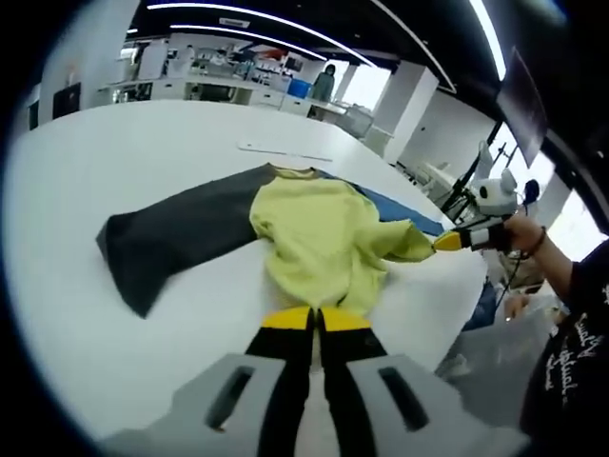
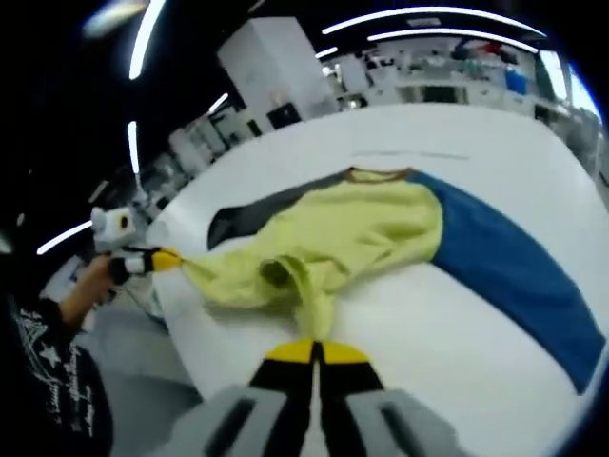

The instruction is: Fold the garment on the visible template until the final outline fits inside the template.

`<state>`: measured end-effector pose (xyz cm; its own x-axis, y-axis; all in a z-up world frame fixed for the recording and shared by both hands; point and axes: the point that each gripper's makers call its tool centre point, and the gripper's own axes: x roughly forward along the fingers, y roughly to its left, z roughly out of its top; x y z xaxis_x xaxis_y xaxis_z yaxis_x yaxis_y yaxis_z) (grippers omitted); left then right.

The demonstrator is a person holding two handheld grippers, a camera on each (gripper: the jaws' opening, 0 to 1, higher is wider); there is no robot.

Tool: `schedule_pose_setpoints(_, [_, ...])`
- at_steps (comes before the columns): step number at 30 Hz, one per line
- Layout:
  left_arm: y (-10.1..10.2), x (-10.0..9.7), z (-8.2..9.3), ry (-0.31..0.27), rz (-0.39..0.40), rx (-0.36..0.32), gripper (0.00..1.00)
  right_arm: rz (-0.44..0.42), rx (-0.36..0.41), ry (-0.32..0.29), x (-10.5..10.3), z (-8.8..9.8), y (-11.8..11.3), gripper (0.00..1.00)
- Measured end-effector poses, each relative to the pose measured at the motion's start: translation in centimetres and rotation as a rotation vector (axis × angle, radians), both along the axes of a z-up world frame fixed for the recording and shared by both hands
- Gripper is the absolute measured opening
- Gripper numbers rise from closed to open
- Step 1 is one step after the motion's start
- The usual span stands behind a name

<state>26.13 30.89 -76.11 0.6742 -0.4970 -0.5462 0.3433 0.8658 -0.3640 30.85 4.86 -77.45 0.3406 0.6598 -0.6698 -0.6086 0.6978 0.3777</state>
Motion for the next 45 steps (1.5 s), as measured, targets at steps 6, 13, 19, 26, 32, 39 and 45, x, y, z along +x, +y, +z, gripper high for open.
schedule_pose_setpoints(6, [-0.2,-0.4,0.5,0.002,-0.021,0.007,0.0,-0.014,-0.009,-0.034,-0.4,1.3,-1.5,0.0])
schedule_pose_setpoints(13, [0.2,-1.1,0.8,0.009,-0.019,0.013,0.0,-0.044,-0.026,-0.063,-0.7,2.4,-3.4,0.0])
schedule_pose_setpoints(19, [0.7,-1.7,1.0,0.025,-0.012,-0.004,0.0,-0.055,-0.05,-0.085,-1.3,2.9,-4.6,0.0])
schedule_pose_setpoints(26, [1.2,-2.6,0.2,0.065,-0.01,0.0,0.0,-0.041,-0.109,-0.094,-2.7,2.7,-5.7,0.0])
schedule_pose_setpoints(32, [1.4,-3.6,-0.7,0.104,-0.01,0.004,0.0,-0.03,-0.146,-0.079,-4.1,2.1,-6.3,0.0])
schedule_pose_setpoints(39, [1.5,-4.7,-1.6,0.139,0.001,-0.002,0.0,-0.028,-0.165,-0.05,-5.6,1.1,-7.0,0.0])
schedule_pose_setpoints(45, [1.5,-5.7,-2.9,0.185,0.008,-0.007,0.0,-0.034,-0.188,-0.018,-6.8,-0.2,-7.5,0.0])
